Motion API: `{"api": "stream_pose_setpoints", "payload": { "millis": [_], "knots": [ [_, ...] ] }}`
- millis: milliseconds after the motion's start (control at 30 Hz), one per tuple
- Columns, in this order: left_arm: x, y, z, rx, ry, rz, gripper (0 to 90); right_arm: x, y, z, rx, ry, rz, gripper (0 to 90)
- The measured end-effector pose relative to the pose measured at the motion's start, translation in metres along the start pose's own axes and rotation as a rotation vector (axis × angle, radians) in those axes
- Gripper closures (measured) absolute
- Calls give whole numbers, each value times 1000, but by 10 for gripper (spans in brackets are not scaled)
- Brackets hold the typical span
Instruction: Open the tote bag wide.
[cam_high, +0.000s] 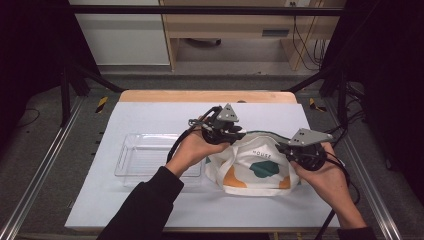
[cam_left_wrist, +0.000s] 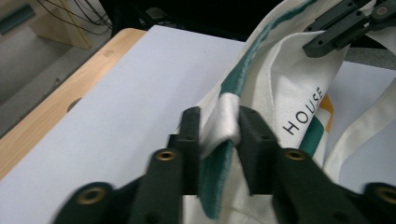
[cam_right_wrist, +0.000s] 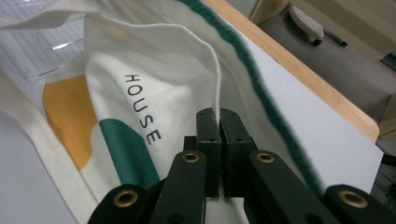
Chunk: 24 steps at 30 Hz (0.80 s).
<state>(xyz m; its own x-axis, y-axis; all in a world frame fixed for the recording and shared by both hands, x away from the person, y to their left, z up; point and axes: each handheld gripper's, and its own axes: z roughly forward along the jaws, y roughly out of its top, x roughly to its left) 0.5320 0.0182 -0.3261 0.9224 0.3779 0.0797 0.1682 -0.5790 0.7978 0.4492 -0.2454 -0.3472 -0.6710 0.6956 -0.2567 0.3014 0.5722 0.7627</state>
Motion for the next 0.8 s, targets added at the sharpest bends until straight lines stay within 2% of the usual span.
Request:
{"api": "stream_pose_setpoints", "payload": {
  "millis": [100,133,300,633,800],
  "knots": [
    [3,3,-2,-2,4,-10,800,7,-3,-4,-16,9,5,885],
    [4,6,-3,-3,19,-12,804,14,-6,-8,-22,29,2,885],
    [7,10,-1,-4,47,-21,806,35,-15,-15,-30,67,-14,886],
    [14,12,0,-37,90,-43,809,68,-37,-18,1,170,-46,885],
    [15,13,1,-49,92,-48,810,77,-51,-11,20,210,-27,878]
  ]
}}
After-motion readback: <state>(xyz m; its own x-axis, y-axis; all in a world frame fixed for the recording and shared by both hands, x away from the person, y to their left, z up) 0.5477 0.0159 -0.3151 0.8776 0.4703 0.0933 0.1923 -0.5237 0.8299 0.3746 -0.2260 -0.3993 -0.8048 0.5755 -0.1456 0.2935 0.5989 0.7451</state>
